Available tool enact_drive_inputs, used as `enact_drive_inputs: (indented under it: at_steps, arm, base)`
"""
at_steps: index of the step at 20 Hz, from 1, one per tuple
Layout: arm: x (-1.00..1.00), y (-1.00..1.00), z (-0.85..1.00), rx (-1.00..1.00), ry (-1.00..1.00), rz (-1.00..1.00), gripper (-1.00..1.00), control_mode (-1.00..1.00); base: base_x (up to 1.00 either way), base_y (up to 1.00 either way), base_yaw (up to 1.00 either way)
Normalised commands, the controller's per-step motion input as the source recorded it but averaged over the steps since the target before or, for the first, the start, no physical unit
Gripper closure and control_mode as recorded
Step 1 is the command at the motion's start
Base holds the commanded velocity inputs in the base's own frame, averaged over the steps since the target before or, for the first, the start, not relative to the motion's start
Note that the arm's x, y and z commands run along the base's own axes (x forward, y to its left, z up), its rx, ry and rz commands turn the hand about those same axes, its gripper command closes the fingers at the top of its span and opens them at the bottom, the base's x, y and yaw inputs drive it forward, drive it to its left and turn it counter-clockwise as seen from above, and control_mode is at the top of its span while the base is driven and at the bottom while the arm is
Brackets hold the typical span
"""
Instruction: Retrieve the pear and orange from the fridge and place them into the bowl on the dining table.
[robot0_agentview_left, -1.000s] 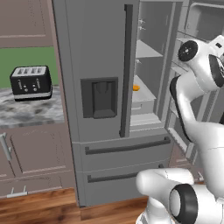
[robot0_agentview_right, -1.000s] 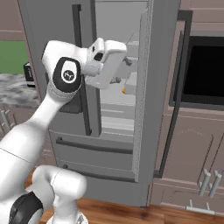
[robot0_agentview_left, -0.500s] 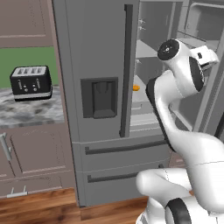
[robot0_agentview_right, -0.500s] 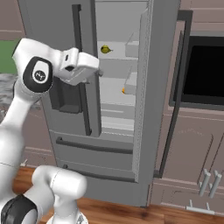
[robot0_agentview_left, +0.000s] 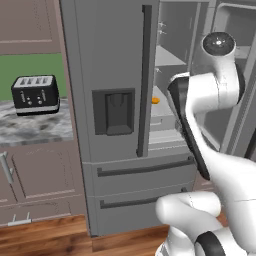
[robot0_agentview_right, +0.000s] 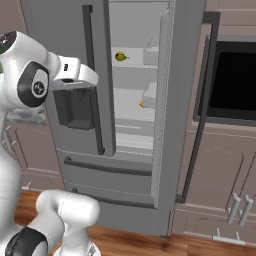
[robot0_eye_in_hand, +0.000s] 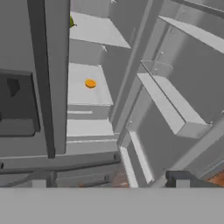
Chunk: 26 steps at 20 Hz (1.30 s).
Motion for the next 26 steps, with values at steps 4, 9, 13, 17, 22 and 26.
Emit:
enact_drive_inputs:
  at_steps: [4, 9, 13, 17, 22, 26]
  arm:
    - [-0.17, 0.09, -0.34, 0.3, -0.36, 0.22, -1.0, -1.0]
    - [0.0, 0.3, -0.11, 0.16, -0.08, 0.18, -1.0, -1.0]
    - [0.15, 0.59, 0.0, 0.0, 0.07, 0.18, -1.0, -1.0]
    - [0.33, 0.38, 0.0, -0.03, 0.14, 0.04, -1.0, -1.0]
    - [0.69, 0.0, 0.0, 0.0, 0.17, -0.04, -1.0, -1.0]
    - [0.83, 0.0, 0.0, 0.0, 0.09, -0.07, -1.0, -1.0]
  base:
    - [0.0, 0.0, 0.0]
    - [0.0, 0.0, 0.0]
    - [0.0, 0.0, 0.0]
    - [0.0, 0.0, 0.0]
    - [0.0, 0.0, 0.0]
    - [0.0, 0.0, 0.0]
